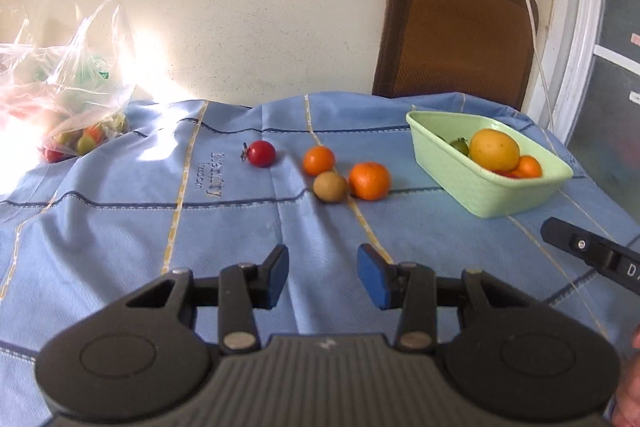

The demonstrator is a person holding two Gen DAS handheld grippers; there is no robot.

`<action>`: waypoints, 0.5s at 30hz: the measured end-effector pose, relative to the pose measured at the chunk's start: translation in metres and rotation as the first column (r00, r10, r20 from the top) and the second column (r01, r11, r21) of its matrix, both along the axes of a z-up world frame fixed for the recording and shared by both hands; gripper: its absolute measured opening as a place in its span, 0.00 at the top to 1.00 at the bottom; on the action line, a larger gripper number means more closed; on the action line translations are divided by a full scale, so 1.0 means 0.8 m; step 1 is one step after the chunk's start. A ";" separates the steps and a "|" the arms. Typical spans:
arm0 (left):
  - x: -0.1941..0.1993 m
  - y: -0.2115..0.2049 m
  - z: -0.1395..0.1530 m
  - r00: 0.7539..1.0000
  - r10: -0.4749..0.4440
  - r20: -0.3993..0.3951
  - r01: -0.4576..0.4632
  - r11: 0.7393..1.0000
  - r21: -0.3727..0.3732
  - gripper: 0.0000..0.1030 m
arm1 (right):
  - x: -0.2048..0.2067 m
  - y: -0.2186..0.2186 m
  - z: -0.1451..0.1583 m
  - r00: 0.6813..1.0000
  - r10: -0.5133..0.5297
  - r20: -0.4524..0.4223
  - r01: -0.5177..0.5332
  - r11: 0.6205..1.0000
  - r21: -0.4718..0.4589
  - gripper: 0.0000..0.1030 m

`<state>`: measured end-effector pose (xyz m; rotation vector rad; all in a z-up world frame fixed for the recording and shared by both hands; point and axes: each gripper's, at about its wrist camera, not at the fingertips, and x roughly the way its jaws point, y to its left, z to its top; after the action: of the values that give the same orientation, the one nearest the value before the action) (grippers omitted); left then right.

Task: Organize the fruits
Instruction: 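Withdraw both open tools from the bowl toward the loose fruits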

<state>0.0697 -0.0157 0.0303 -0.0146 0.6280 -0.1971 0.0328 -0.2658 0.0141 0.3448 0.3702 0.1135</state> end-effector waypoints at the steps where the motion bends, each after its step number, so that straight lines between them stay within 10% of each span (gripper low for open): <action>1: -0.004 -0.004 -0.002 1.000 -0.005 0.005 0.005 1.000 0.007 0.63 | -0.008 0.005 -0.002 1.000 0.001 -0.011 -0.001 1.000 0.003 0.67; 15: -0.025 -0.010 -0.018 0.999 0.029 0.033 -0.030 0.999 0.035 0.61 | -0.018 0.021 -0.015 0.991 -0.025 -0.131 0.027 0.999 0.016 0.66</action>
<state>0.0496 -0.0236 0.0162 0.0136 0.5983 -0.1573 0.0186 -0.2487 0.0019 0.3758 0.4945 0.0689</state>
